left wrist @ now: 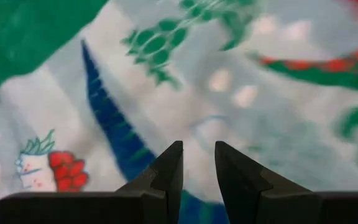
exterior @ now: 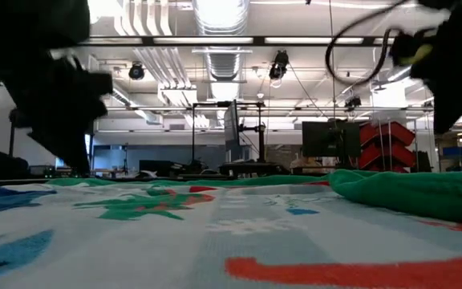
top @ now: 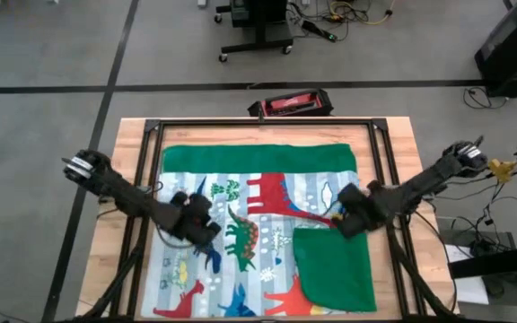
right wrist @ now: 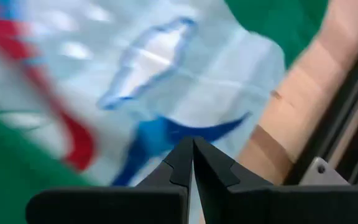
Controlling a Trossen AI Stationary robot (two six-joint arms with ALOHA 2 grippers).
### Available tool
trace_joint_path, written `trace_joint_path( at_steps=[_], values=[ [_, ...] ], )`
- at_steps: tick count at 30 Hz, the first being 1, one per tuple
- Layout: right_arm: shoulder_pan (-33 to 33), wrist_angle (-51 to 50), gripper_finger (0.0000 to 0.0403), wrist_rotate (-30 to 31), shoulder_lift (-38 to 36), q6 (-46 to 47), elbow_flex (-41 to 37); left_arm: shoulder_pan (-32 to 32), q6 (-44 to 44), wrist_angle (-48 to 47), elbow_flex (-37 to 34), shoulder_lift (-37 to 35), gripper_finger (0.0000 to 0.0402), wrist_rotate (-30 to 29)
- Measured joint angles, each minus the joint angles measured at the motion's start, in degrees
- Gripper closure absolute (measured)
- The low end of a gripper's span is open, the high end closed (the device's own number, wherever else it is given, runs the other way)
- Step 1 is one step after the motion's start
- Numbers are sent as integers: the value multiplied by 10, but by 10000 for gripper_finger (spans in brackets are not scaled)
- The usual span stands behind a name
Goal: Roll towel
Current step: Fold the multi-color dinosaur print towel
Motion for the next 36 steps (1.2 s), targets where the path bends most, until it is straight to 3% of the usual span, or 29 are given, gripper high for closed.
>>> trace_joint_path(
  at_steps=[6, 15, 20, 23, 26, 30, 33, 36],
  values=[
    [-131, 122, 403, -110, -10, -119, -92, 73, 46, 113, -75, -12, 324, 29],
    [-287, 172, 403, -86, 9, -221, -122, 86, 72, 112, -82, -13, 324, 8],
    [-346, 216, 403, -4, 16, -268, -124, 86, 64, 112, -83, -15, 324, -4],
    [-363, 245, 403, 0, 12, -296, -122, 86, 70, 105, -74, -23, 324, 3],
    [-347, 245, 403, -21, -2, -316, -114, 85, 104, 102, -43, -43, 324, 10],
    [-263, 244, 403, -35, -45, -287, -114, 88, 187, 164, 10, -62, 324, -10],
    [-180, 245, 403, -33, -86, -245, -114, 114, 294, 253, 54, -42, 324, 42],
    [-89, 245, 403, -31, -120, -194, -114, 149, 374, 269, 111, 11, 324, 71]
  ],
)
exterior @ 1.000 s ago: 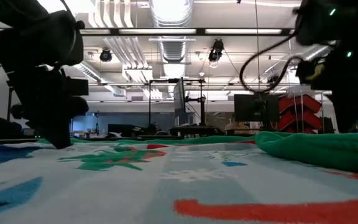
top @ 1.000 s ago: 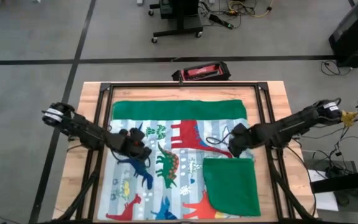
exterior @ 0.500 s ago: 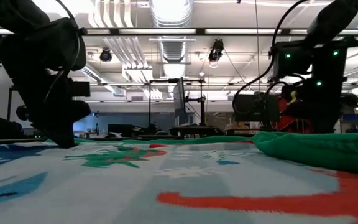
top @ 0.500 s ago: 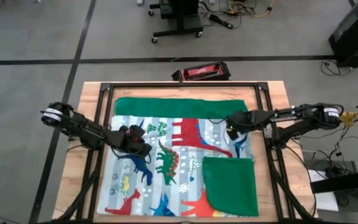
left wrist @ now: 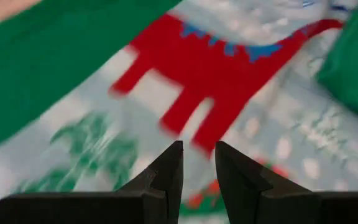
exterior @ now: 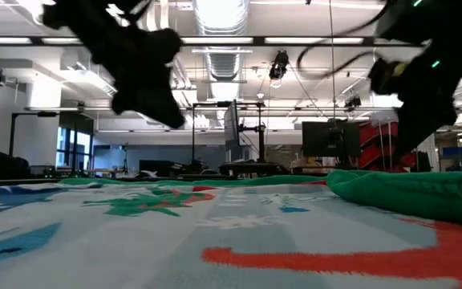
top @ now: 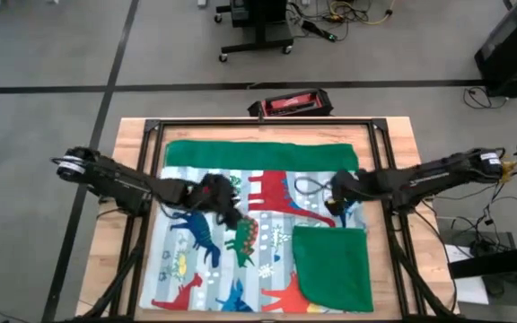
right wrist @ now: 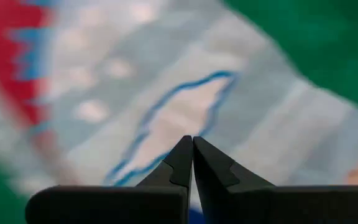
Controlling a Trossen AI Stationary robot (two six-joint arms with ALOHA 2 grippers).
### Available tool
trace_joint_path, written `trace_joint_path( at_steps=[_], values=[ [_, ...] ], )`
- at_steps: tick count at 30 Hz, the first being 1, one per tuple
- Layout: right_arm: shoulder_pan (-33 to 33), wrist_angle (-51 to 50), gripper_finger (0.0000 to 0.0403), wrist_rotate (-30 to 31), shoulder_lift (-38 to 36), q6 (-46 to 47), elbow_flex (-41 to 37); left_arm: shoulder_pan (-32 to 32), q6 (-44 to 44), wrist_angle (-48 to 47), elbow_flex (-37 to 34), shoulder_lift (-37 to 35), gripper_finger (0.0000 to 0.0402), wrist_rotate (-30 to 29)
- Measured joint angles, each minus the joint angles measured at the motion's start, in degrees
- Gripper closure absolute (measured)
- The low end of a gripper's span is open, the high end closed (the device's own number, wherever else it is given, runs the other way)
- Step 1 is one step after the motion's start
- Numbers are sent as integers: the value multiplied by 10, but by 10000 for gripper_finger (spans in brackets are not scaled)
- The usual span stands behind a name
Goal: Roll towel
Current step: Fold the multi-color dinosaur print towel
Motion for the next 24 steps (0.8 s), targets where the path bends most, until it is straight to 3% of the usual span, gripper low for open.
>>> trace_joint_path(
  at_steps=[6, 11, 16, 24],
  values=[
    [162, 4, 403, 0, -11, 50, 0, 73, 151, 39, 144, 159, 324, 31],
    [242, 4, 403, -18, 11, 61, 0, 115, 210, 52, 271, 295, 324, 71],
    [262, 4, 403, -19, 41, 66, -2, 144, 238, 46, 399, 409, 324, 132],
    [249, 9, 403, 15, 108, 65, -5, 151, 263, 26, 600, 552, 324, 141]
  ],
)
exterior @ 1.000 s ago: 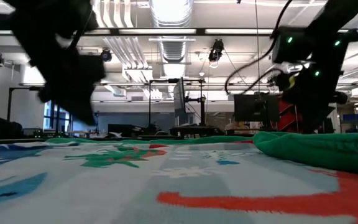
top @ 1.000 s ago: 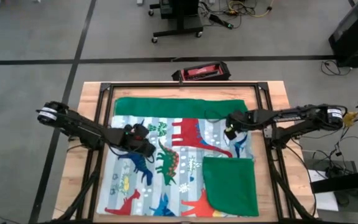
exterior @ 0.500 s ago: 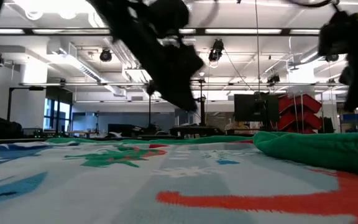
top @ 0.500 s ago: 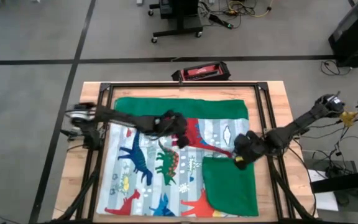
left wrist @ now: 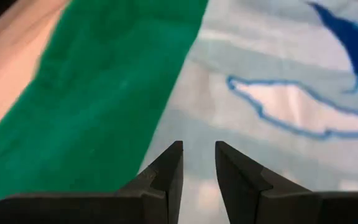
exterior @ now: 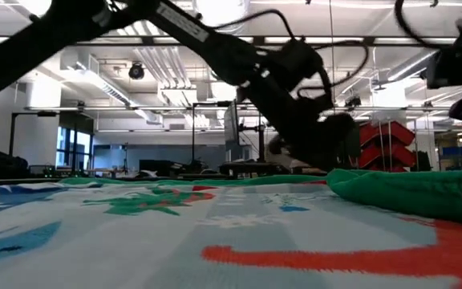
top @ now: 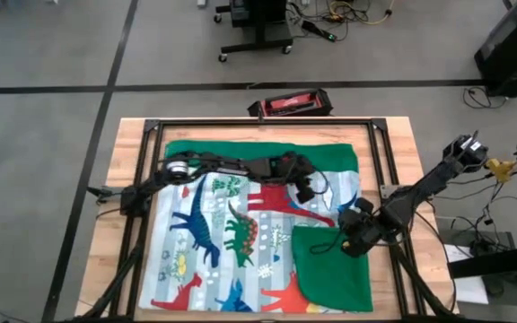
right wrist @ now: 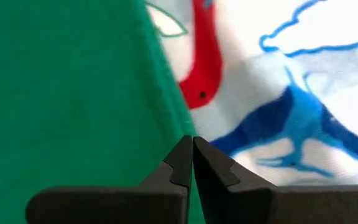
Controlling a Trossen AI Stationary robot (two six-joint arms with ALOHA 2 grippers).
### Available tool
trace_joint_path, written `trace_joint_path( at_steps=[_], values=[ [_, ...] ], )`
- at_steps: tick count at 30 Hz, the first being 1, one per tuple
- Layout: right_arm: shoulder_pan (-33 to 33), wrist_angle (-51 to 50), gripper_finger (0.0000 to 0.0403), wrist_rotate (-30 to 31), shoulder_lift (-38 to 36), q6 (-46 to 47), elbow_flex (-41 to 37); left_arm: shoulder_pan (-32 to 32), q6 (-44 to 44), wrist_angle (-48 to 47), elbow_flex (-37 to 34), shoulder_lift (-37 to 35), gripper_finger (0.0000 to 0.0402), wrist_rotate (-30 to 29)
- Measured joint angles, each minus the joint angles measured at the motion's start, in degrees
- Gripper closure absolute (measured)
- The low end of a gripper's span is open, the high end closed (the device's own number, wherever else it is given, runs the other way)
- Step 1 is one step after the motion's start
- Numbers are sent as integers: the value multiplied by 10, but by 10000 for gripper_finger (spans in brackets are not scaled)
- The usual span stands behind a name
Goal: Roll towel
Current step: Fold the multi-color dinosaur print towel
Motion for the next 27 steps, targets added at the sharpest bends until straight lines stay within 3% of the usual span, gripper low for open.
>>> trace_joint_path(
  at_steps=[9, 20, 27],
  values=[
    [-57, 70, 403, 12, 71, -86, 0, 5, 16, -41, 123, 89, 324, -11],
    [-55, 74, 403, 1, 114, -85, -2, 30, 20, -108, 119, 71, 324, -32],
    [-63, 56, 403, 12, 64, -90, -6, 31, 37, -130, 143, 70, 324, -37]
  ],
)
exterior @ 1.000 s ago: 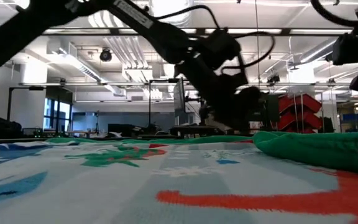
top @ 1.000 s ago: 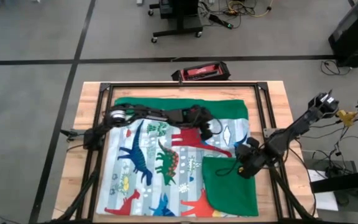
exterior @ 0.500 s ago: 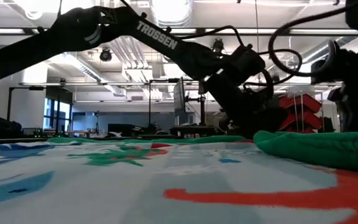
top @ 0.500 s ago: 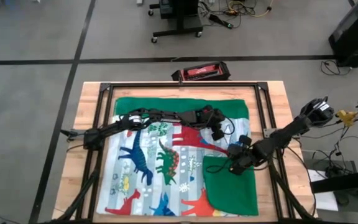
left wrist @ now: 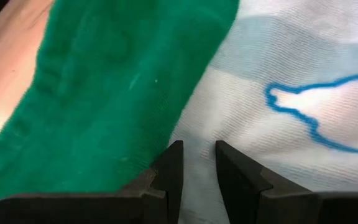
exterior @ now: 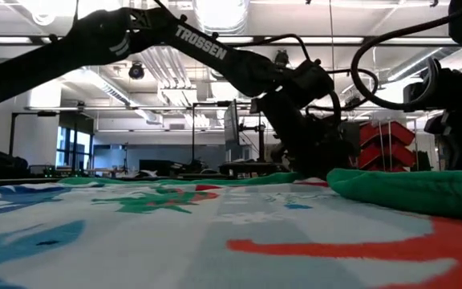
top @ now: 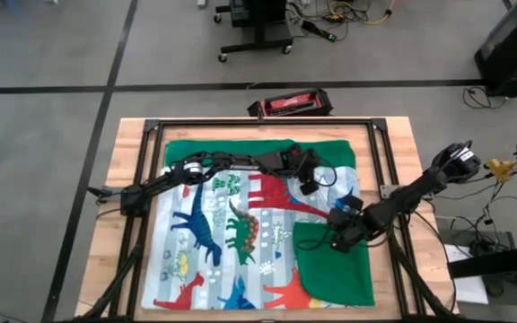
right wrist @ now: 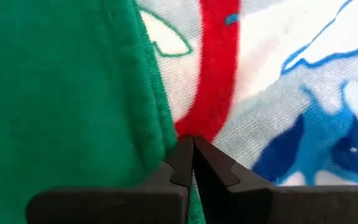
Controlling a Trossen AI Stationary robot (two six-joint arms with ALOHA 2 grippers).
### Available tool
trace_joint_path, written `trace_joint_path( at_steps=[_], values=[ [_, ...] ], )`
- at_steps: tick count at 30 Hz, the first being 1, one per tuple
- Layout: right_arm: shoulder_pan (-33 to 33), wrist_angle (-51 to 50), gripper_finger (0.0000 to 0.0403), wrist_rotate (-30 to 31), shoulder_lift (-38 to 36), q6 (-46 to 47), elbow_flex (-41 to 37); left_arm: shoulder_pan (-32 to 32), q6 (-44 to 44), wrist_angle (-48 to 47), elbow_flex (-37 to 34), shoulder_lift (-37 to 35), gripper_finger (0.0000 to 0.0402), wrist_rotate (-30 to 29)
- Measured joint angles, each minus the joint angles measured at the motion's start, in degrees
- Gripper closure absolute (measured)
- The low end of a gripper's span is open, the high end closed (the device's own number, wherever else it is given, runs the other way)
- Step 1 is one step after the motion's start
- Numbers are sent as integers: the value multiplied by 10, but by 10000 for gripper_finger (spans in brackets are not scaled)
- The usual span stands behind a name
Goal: Roll towel
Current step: Fold the multi-color dinosaur print towel
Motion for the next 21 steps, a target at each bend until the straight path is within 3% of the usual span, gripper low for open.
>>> trace_joint_path(
  at_steps=[5, 10, 16, 21],
  values=[
    [-72, -31, 403, 29, -62, -1, -1, -4, 7, -53, 47, -7, 324, 1],
    [-207, -82, 403, 20, -104, -23, -12, -19, -1, -164, 94, -33, 324, 3],
    [-329, -40, 403, -57, -96, -70, -64, -29, -32, -253, 69, -66, 324, -20],
    [-352, -16, 403, -10, -82, -64, -84, -47, -56, -297, 6, -89, 324, -46]
  ],
)
